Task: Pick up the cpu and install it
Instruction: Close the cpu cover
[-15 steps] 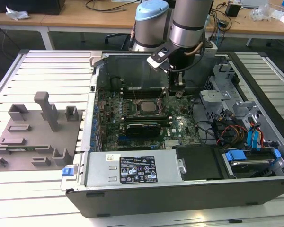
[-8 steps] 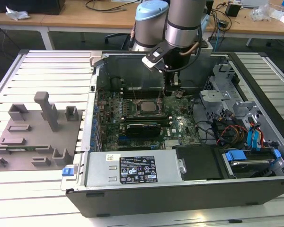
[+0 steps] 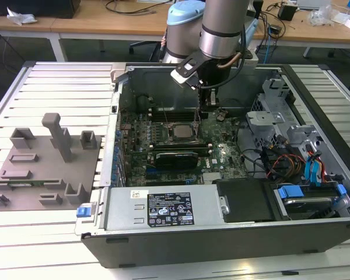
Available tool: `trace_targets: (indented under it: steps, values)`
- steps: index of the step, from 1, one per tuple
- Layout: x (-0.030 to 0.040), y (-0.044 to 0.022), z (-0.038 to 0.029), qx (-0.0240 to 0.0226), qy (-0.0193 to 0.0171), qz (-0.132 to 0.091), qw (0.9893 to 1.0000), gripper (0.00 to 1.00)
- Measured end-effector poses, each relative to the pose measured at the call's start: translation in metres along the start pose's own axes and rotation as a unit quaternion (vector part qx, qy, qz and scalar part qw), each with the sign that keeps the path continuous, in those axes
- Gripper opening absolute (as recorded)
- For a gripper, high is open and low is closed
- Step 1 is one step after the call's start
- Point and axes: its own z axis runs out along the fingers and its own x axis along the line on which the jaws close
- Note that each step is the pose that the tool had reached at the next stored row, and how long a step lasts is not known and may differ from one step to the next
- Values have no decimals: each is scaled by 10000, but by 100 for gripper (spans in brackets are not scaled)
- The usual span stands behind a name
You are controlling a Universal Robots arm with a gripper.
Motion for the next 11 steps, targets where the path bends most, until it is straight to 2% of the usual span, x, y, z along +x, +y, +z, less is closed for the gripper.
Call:
trace_targets:
  steps: [9,11]
  values:
    - [0,-6,0,0,-1,0,10000,11]
    - [0,-26,1,0,0,1,10000,11]
